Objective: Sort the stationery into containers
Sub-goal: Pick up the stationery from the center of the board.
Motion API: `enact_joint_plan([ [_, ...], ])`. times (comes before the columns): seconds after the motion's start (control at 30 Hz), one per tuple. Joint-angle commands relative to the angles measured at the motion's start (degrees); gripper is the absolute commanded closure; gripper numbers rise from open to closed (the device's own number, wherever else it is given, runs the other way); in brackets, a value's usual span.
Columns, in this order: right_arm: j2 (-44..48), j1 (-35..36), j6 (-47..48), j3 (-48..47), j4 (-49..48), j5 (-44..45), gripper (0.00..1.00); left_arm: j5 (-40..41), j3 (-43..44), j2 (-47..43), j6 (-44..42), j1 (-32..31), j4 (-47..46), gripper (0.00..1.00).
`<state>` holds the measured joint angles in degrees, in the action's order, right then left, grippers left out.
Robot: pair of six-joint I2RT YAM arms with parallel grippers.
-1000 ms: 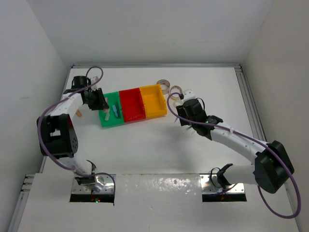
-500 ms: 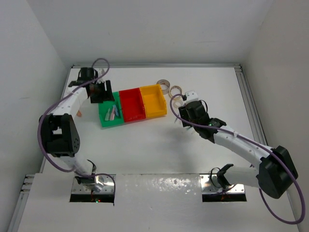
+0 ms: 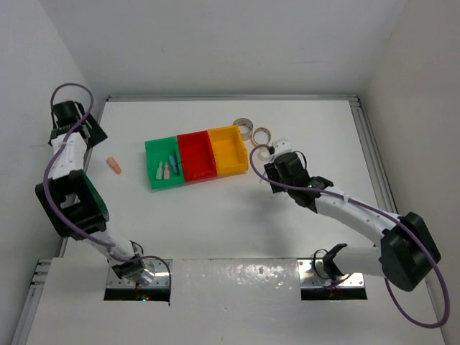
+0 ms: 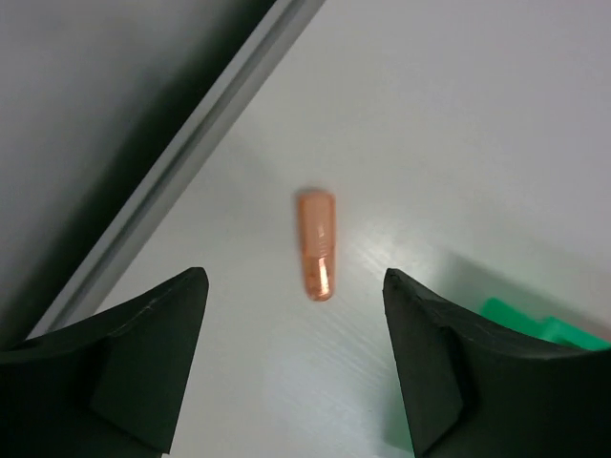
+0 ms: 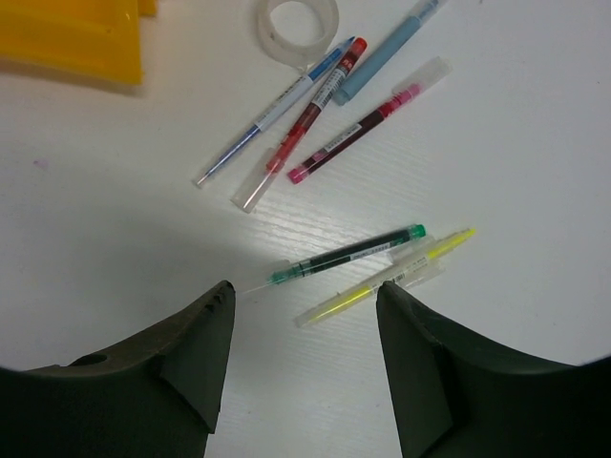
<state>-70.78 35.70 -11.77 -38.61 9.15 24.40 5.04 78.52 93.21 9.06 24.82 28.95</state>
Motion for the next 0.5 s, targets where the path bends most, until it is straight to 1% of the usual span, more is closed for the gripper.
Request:
enact_joint_plan([
  [0.0,-2.34,-0.19,2.19,-4.1,-0.71,-1.11,0.39,3.75,-2.93,3.64,1.66,0.93,-1.09,0.27],
  [0.07,-3.3,-0.11,2.37,-5.59,0.08,-1.29,0.39,2.97,-3.37,5.31,2.8,2.07,-1.26,0.27],
  [0.17,-4.45,-0.19,2.37,-7.18,0.61,-1.29,0.39,-0.63,-3.63,8.04,4.03,3.83,-0.82,0.26],
  [0.3,-4.8,-0.11,1.84,-7.71,0.43,-1.29,0.39,-0.99,-4.25,11.37,4.12,3.57,-3.46,0.26],
  [0.37,-4.89,-0.19,1.67,-7.71,0.7,-1.2,0.39,-1.35,-3.2,13.91,3.95,3.31,-4.51,0.26],
  [0.47,-4.89,-0.11,1.57,-7.8,1.31,-0.94,0.39,-1.08,-2.06,17.25,3.86,2.87,-4.52,0.28],
])
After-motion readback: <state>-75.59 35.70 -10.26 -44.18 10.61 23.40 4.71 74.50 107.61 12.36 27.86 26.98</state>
